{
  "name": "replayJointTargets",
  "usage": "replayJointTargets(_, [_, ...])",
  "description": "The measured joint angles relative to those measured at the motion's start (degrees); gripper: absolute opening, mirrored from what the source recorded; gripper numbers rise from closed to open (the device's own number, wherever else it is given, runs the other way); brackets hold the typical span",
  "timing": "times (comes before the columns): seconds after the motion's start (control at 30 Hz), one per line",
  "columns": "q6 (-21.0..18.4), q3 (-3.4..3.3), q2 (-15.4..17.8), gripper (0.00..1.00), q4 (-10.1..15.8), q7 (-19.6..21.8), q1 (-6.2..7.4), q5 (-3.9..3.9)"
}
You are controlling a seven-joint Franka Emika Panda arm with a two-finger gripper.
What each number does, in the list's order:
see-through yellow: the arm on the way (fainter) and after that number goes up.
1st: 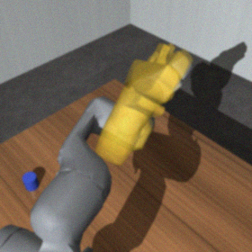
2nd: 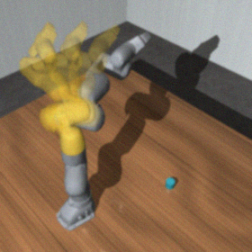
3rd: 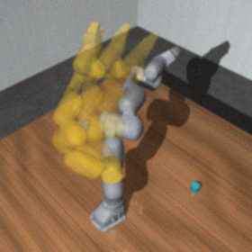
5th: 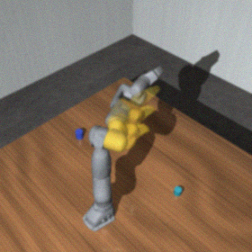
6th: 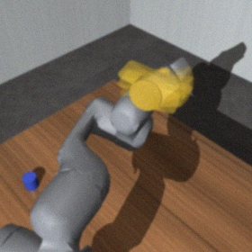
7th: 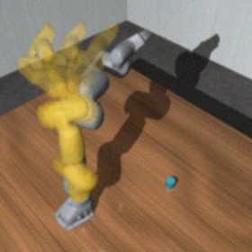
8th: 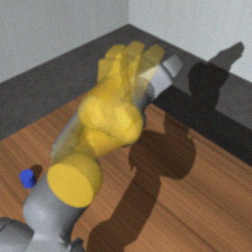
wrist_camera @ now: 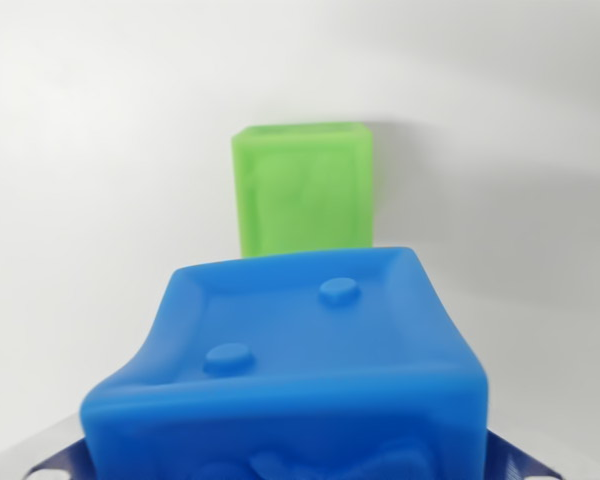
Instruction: Stack cube
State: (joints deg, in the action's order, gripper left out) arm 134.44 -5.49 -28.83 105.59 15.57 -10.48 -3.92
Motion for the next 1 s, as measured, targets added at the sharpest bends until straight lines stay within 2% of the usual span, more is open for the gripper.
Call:
replayJointTargets(0.43, [-1.85, 0.47, -2.36, 0.00, -4.25, -4.82, 0.00, 0.13])
replayJointTargets(1.0, [2.44, 0.60, -7.15, 0.00, -4.26, -5.28, -0.01, 0.04])
